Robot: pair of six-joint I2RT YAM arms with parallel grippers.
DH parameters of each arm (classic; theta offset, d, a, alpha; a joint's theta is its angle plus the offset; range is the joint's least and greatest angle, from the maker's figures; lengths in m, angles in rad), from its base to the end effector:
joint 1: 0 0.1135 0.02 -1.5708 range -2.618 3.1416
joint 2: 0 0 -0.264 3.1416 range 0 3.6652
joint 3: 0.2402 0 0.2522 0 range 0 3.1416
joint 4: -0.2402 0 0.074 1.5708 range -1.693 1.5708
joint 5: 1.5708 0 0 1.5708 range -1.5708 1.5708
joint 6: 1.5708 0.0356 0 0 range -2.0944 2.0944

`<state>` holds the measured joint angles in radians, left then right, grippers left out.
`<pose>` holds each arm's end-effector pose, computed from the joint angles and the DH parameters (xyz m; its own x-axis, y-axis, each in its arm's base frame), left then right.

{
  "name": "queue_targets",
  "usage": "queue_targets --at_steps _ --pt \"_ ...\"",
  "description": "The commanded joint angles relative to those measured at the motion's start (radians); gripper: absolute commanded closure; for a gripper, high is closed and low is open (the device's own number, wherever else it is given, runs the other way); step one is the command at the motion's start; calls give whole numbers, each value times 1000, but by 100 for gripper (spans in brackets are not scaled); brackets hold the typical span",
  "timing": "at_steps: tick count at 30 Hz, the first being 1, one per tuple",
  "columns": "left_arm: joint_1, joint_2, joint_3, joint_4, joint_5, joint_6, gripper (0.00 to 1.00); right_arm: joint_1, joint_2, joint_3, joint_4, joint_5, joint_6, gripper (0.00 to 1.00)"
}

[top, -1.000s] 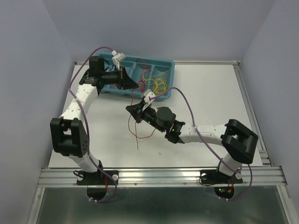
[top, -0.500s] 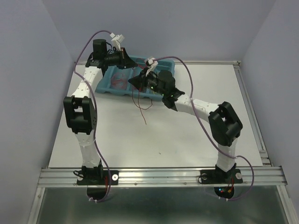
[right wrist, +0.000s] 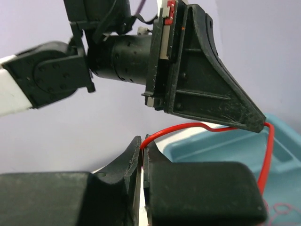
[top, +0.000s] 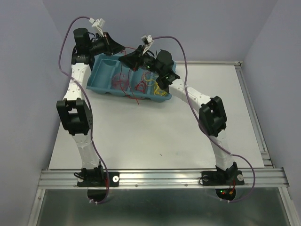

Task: Untangle the cables

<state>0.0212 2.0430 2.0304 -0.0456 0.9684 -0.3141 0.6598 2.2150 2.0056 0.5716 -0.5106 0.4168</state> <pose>0.4803 -0.0192 0.4000 -0.3057 -0.1816 -0.9347 0.7528 0.5550 -0.3540 0.4072 0.3379 0.3696 -0.1067 0.3643 -0.9252 -0.9325 0.2863 0.2202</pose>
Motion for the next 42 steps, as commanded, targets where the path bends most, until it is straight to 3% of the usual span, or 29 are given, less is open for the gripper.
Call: queue_targets --at_steps 1,9,14,17,20,25,29,36,42 --pt "29 -113 -44 213 -28 -88 100 -5 -20 157 143 -45 19 99" --pt "31 -161 -25 280 -57 -98 100 -40 35 259 209 -45 51 99" --pt "39 -106 -4 349 -56 -141 100 -92 113 309 275 -69 128 99" --pt "51 -32 155 324 -34 -189 100 -120 185 416 278 -55 192 99" --pt "62 6 218 314 -17 -220 100 -138 206 429 310 -49 246 99" --pt "57 -17 70 438 -49 -235 100 -147 222 338 389 -46 275 99" --pt "57 8 56 434 -51 -208 100 -161 275 329 454 -68 341 100" --pt "42 0 -79 438 -74 -134 100 -170 279 127 619 -62 381 99" --pt "23 5 -160 451 -109 -71 100 -180 324 61 682 -46 399 99"
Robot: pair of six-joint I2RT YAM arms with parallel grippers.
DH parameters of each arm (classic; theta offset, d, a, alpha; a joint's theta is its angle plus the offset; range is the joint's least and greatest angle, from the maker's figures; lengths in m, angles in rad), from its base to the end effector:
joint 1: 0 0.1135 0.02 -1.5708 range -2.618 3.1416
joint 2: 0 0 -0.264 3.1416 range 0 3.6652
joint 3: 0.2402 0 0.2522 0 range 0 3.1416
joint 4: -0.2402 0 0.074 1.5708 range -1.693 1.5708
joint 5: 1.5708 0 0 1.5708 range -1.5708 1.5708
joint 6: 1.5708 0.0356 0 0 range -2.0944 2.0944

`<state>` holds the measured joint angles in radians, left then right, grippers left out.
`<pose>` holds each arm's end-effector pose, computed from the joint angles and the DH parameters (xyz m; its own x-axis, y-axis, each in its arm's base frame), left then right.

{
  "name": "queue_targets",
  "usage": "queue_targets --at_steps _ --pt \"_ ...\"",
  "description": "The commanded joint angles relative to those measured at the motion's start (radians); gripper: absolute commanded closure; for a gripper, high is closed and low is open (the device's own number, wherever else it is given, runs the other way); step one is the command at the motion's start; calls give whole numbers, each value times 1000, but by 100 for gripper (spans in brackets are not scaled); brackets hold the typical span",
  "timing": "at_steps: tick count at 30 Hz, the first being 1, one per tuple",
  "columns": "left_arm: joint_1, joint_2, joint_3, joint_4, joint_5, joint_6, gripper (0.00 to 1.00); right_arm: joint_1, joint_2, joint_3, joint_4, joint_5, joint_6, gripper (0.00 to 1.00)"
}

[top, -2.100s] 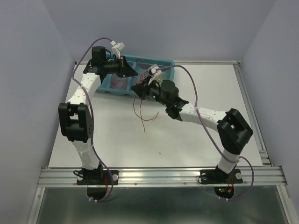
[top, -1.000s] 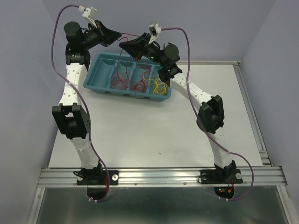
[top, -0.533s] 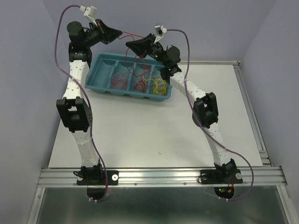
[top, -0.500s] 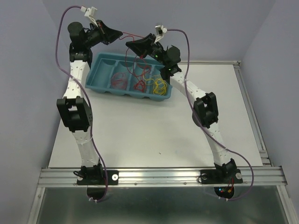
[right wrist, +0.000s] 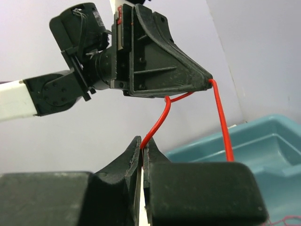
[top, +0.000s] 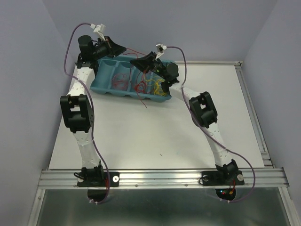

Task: Untangle the cables

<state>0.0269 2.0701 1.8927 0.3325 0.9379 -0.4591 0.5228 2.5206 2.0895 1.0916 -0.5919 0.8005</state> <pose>0.4926 -0.0155 0.3758 -0.2074 -0.2678 -0.9409 0.7681 0.5511 -0.3262 0.4788 0.2989 0.2828 -0.2012 0.5715 -0.7956 -0.9359 0.1276 0.3284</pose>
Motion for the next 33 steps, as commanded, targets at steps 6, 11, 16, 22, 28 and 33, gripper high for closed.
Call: queue_targets --at_steps 6,11,16,22,28,33 --pt "-1 -53 -113 76 -149 172 100 -64 29 -123 171 73 5 99" --pt "-15 -71 -164 73 -195 226 100 -69 26 -183 125 112 -36 99" --pt "-65 -93 -219 -1 -312 355 100 -70 30 -224 87 168 -46 99" --pt "-160 -41 -150 -208 -534 577 100 -61 37 -235 3 208 -43 99" --pt "-186 15 -72 -319 -619 614 100 -34 6 -244 -148 286 -112 99" --pt "-191 21 -69 -368 -623 635 100 0 -45 -258 -301 414 -170 99"
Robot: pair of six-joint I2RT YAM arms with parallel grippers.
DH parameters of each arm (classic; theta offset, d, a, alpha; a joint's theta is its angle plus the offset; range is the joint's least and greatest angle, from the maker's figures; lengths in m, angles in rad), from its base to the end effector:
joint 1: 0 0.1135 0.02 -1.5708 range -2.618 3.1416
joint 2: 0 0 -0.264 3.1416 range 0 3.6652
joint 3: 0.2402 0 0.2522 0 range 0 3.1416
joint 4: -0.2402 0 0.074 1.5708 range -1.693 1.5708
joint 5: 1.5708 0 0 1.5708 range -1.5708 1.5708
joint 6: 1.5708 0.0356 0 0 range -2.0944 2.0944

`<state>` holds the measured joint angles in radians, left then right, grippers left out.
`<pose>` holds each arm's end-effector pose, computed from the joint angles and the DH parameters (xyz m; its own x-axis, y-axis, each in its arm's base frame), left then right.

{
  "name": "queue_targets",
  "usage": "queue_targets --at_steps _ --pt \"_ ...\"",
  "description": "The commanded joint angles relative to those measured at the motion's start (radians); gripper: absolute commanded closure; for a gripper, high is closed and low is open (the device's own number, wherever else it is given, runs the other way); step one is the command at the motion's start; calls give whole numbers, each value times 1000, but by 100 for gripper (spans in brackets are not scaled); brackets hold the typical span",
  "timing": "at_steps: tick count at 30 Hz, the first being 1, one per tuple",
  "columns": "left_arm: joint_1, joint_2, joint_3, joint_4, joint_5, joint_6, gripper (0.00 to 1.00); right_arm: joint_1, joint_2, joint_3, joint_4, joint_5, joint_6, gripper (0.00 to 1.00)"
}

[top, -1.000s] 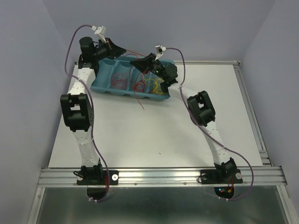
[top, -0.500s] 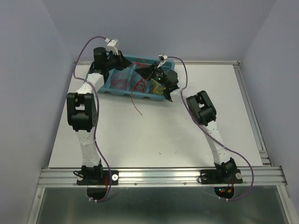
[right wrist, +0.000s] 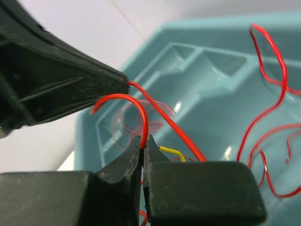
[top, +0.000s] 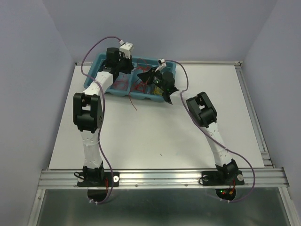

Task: Untangle the cables

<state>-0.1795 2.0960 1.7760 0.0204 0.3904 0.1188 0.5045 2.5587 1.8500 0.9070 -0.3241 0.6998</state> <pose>0.4954 -0.1037 0.2903 -0.2264 0.1525 -0.9620 0.5536 0.8328 0.0017 0.4944 0.2860 0.1662 -0.3392 0.5101 -0.7904 -0.6707 0.4580 0.5834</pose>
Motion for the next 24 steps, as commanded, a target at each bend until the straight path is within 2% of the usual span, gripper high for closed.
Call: queue_targets --at_steps 1,8,16,19,22,24 --pt "9 -1 46 -59 -84 65 100 26 -97 -12 -184 169 -89 99" --pt "-1 -1 37 -71 -127 79 100 86 -129 58 -456 384 -129 99" --pt "-20 42 65 -99 -157 99 100 114 -46 342 -874 640 -148 99" --pt "-28 56 83 -123 -165 110 100 115 -46 345 -904 701 -141 100" --pt "-34 88 108 -151 -173 114 100 117 -46 362 -956 698 -151 99" --pt "-38 98 117 -161 -177 119 100 123 -51 361 -958 701 -164 94"
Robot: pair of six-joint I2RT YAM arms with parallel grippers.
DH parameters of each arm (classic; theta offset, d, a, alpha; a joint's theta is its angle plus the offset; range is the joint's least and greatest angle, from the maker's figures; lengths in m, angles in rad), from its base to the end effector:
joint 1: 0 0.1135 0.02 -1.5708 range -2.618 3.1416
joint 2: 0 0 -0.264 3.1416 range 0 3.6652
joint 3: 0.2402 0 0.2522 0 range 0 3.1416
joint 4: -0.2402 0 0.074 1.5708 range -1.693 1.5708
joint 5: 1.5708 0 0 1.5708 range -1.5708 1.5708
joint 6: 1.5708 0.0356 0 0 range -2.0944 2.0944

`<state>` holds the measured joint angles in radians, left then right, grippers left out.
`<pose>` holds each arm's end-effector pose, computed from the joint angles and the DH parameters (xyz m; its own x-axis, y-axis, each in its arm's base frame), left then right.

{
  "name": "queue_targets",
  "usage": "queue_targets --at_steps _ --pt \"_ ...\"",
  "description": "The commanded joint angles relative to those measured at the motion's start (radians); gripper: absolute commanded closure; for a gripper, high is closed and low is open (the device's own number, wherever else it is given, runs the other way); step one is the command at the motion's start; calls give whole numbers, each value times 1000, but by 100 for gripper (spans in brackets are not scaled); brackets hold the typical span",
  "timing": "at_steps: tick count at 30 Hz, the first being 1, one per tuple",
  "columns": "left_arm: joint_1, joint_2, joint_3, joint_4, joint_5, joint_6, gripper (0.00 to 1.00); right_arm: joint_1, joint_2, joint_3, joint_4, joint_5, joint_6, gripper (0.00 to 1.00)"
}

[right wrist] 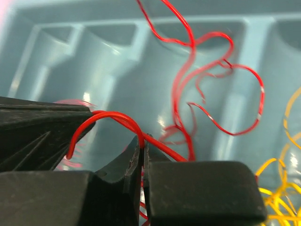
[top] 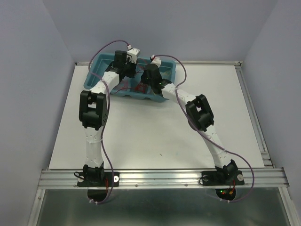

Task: Untangle the cables

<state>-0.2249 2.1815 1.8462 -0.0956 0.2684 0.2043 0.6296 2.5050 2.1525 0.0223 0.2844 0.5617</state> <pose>0.5056 -0.1254 0.2606 -0.3074 0.2710 -0.9122 0.5232 0.8488 0.0759 0.4789 0.3365 0.2071 -0.4085 0.3349 -0.8491 -0.1572 0.8906 0.4269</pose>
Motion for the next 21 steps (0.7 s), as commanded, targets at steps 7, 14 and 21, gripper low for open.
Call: queue_targets --at_steps 7,14,21 --pt "4 31 64 -50 -78 37 100 21 -55 32 -73 119 -75 61" --pt "4 34 68 -50 -81 35 100 53 -143 -31 -71 160 -111 44" --pt "6 43 74 -53 -87 40 100 61 -259 -127 -64 205 -129 33"
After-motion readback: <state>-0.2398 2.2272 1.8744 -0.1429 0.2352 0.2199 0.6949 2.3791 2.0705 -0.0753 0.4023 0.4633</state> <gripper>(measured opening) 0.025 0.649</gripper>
